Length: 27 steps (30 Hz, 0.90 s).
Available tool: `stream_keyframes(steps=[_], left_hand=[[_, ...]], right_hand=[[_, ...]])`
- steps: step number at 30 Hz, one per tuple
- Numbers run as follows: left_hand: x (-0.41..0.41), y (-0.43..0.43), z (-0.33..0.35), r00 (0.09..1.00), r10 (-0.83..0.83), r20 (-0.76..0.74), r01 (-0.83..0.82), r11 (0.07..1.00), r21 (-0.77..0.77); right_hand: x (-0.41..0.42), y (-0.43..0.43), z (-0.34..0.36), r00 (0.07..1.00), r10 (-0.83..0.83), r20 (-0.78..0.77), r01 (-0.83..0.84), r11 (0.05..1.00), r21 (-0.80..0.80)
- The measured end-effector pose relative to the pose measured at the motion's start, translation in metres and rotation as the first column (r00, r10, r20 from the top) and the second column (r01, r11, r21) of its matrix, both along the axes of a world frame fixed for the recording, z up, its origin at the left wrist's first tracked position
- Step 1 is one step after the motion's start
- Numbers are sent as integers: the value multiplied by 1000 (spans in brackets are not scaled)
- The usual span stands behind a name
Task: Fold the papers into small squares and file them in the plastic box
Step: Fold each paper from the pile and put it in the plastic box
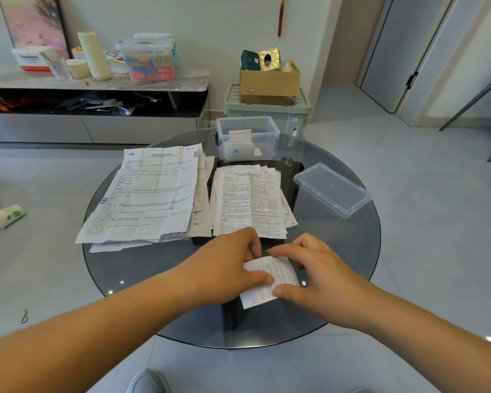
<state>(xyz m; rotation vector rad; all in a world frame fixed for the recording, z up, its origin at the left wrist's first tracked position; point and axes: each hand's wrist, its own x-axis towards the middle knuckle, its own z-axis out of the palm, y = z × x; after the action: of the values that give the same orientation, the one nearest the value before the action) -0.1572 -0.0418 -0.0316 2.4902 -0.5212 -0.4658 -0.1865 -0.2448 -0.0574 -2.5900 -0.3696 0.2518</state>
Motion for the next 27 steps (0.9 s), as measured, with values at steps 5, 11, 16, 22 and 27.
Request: stream_keyframes(steps=[5, 11, 16, 22, 27], left_hand=[[4, 5, -1, 990, 47, -137, -65, 989, -131], [-1, 6, 2, 868, 165, -469, -334, 893, -303], [1, 12, 13, 823, 71, -564, -257, 932, -257], [-1, 15, 8, 971, 10, -238, -17, 1000, -24], [3, 6, -1, 999, 49, 3, -49, 989, 138]], right_hand=[[-1, 4, 6, 998, -41, 42, 40, 999, 26], [-18, 13, 13, 991, 132, 39, -131, 991, -20], [-19, 15, 9, 984, 117, 132, -111, 992, -54], [-8, 13, 12, 998, -7, 59, 10, 999, -52], [2, 18, 17, 998, -59, -9, 58, 996, -68]])
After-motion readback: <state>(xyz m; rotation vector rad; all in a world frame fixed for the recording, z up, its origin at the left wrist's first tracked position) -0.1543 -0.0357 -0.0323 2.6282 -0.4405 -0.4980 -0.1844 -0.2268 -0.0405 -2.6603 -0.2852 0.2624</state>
